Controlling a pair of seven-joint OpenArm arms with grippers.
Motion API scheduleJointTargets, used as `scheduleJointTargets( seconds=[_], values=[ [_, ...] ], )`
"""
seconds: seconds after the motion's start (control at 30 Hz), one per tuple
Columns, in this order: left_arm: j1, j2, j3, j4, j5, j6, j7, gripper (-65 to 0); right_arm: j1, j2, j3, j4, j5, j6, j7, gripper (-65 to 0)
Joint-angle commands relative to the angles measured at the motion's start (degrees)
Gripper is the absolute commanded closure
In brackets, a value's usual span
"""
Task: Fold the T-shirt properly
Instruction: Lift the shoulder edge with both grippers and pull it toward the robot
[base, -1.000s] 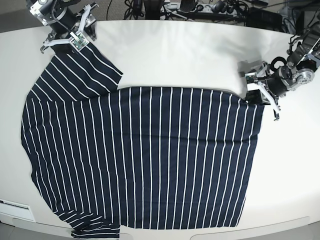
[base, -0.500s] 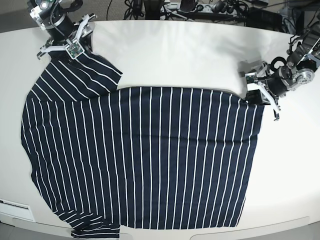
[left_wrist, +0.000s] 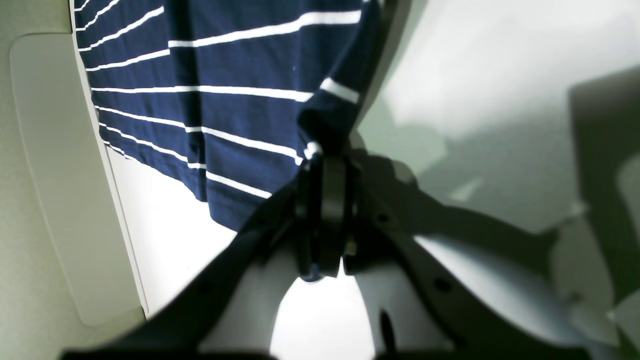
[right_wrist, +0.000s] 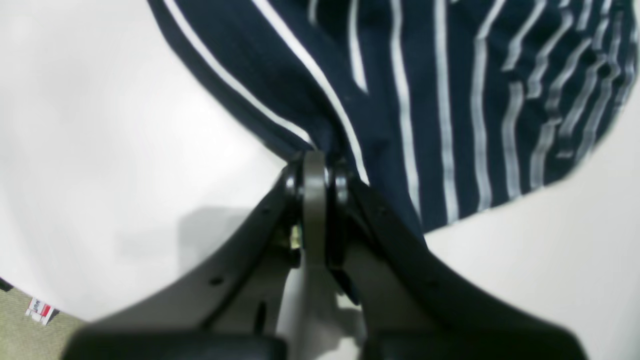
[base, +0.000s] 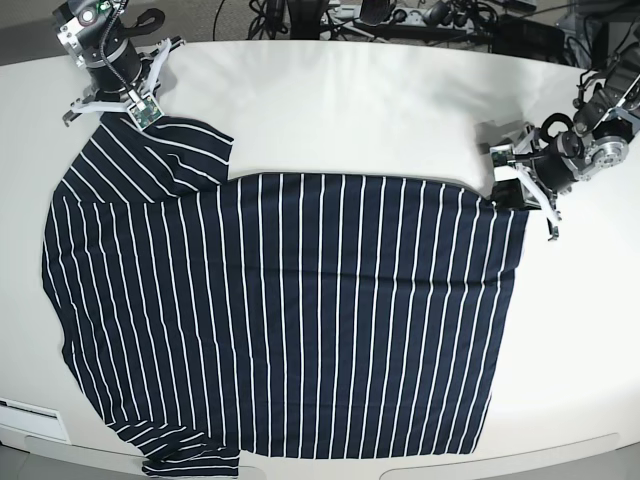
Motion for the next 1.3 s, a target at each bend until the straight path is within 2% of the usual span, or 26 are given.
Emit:
scheduleJointTargets(
  seconds=[0.0,0.1,0.2,0.33,0.43,0.53,0.67,0.83,1.0,1.27],
  values=[
    [0.0,-1.4,0.0,0.2,0.6,-1.3,2.3,0.0,-0.5,0.7,0.3,2.6,-1.3,-1.2,0.8,0.0],
    [0.0,-1.7,0.0,2.2,0.5,0.5,4.9,0.0,-2.4,0.8,0.3,6.1,-5.3,-3.4,0.6,0.0],
    [0.0,-1.7,0.0,4.6,0.5,3.0,8.7,0.0,-4.8,0.8,0.3,8.3,-6.4,-4.0,-0.2,0.0],
    [0.5,-2.1,0.0,7.2,0.5,3.3,11.3,0.0,-8.2,0.9,0.4,10.6,-9.0,-4.4,-2.2,0.0],
    [3.1,-4.1,0.0,10.1,0.5,3.7,12.8,0.0,-11.6,1.3,0.4,10.8,-12.0,-7.3,-2.1,0.0],
    [6.7,-6.8,0.0,13.1,0.6,5.7,15.6,0.0,-15.4,2.2,0.4,10.8,-14.0,-9.2,-2.2,0.0],
    [10.6,-10.1,0.0,14.8,1.7,7.9,18.6,0.0,-19.8,2.8,0.4,10.8,-13.9,-10.5,-2.3,0.0],
    [16.3,-12.2,0.0,16.9,4.6,9.5,21.0,0.0,-23.8,2.8,0.4,10.8,-13.9,-11.8,-2.8,0.0],
    [22.4,-12.2,0.0,20.4,6.7,11.4,26.1,0.0,-28.3,2.7,0.4,10.8,-13.9,-12.2,-3.8,0.0],
    [30.9,-12.2,0.0,25.2,11.2,13.1,28.6,0.0,-34.2,2.7,0.4,10.8,-13.9,-15.0,-4.3,0.0]
  ],
)
